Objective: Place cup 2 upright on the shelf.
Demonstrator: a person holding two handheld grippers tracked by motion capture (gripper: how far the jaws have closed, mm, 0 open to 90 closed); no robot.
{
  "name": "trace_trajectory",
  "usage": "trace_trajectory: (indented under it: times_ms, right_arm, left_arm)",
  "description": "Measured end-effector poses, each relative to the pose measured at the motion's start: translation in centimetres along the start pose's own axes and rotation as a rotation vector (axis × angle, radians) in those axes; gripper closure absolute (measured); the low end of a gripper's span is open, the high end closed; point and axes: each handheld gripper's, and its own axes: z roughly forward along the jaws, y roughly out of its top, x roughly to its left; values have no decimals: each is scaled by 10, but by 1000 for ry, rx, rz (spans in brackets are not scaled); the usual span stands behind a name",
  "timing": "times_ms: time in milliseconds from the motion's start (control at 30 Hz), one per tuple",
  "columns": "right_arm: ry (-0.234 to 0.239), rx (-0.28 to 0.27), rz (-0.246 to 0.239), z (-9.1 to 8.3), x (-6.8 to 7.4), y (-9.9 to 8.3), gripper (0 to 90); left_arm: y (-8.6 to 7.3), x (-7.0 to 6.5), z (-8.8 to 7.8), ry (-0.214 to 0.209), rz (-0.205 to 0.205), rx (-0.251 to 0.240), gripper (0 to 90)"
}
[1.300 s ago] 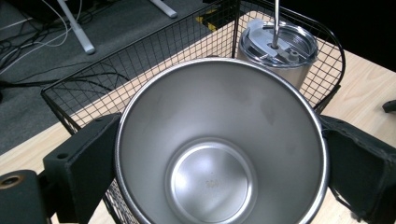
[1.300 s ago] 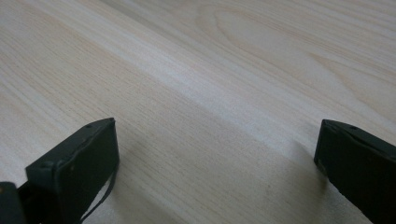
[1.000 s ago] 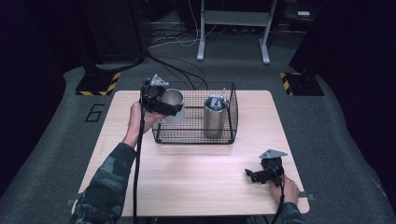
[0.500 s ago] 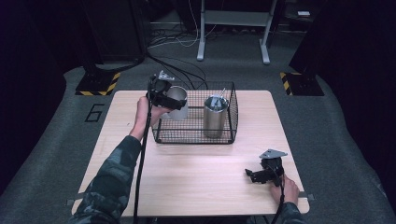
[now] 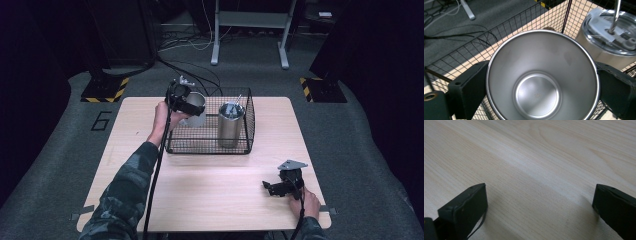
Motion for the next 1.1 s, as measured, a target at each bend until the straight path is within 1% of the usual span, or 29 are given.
trace_trajectory:
  times_ms: [33, 133, 200, 300, 367, 633, 700, 800, 833, 933, 1033, 1067, 1100]
  right_arm:
    - [4, 3, -7, 0, 0, 0, 0]
    - [3, 2, -6, 0, 0, 0, 0]
    - [4, 2, -6, 0, 0, 0, 0]
    - [4, 2, -6, 0, 0, 0, 0]
    - [4, 2, -6, 0, 0, 0, 0]
    - [4, 2, -6, 0, 0, 0, 0]
    - [4, 3, -6, 0, 0, 0, 0]
    - [3, 1, -5, 0, 0, 0, 0]
    - [4, 2, -6, 0, 0, 0, 0]
    - [4, 3, -6, 0, 0, 0, 0]
    - [4, 3, -7, 0, 0, 0, 0]
    - [4, 3, -6, 0, 0, 0, 0]
    - [4, 3, -7, 0, 0, 0, 0]
  left_arm:
    - [-1, 0, 3, -3, -6, -2, 59]
    - [-1, 0, 9, -3, -11, 15, 58]
    - [-2, 0, 14, -7, -12, 15, 59]
    - [-3, 1, 20, -17, -31, 19, 58]
    - [-3, 0, 23, -15, -28, 22, 58]
    - [-6, -1, 37, -16, -24, 63, 58]
    - [-6, -1, 40, -15, -30, 68, 58]
    - [-7, -1, 43, -15, -27, 75, 58]
    - [-8, -2, 46, -16, -37, 76, 58]
    - [-11, -2, 51, -17, -36, 87, 58]
    - [-14, -3, 56, -11, -25, 114, 58]
    - [-16, -4, 58, -5, -29, 109, 58]
    - [-17, -3, 60, -5, -24, 124, 58]
